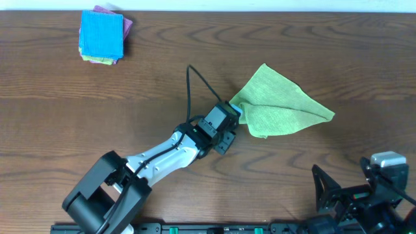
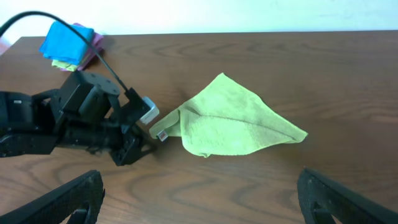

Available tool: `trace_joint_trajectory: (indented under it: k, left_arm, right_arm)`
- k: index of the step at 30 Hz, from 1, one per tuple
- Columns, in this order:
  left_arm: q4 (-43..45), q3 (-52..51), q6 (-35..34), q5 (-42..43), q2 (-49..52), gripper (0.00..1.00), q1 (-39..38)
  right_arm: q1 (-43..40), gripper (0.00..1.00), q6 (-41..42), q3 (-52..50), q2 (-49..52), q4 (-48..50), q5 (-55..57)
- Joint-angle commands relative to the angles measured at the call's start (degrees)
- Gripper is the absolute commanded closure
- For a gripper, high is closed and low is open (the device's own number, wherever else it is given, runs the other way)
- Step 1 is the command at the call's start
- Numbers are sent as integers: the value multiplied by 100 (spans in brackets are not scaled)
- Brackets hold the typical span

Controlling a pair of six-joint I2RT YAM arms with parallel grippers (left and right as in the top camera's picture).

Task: Fold the cloth
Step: 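Reach the left gripper to the cloth's left corner and grasp it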

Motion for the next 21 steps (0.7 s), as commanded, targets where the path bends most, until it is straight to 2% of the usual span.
trace_joint_trajectory:
  k: [1,4,15,19,21]
  left_arm:
    - [96,197,343,-804,35,54,-2]
    - [247,199,575,-852,35,54,-4]
    - [323,199,684,-660,345,57,-9]
    - [315,199,682,-413,345,61,-9]
    - [334,199,680,-411,363,67,-9]
  right_arm:
    - [55,1,-92,-9,-13,0,39]
    - [55,1,-92,-9,-13,0,39]
    - [55,1,-90,-9,-13,22,42]
    - [55,1,-92,-9,-13,42,42]
    - [55,1,-92,-9,-13,68,42]
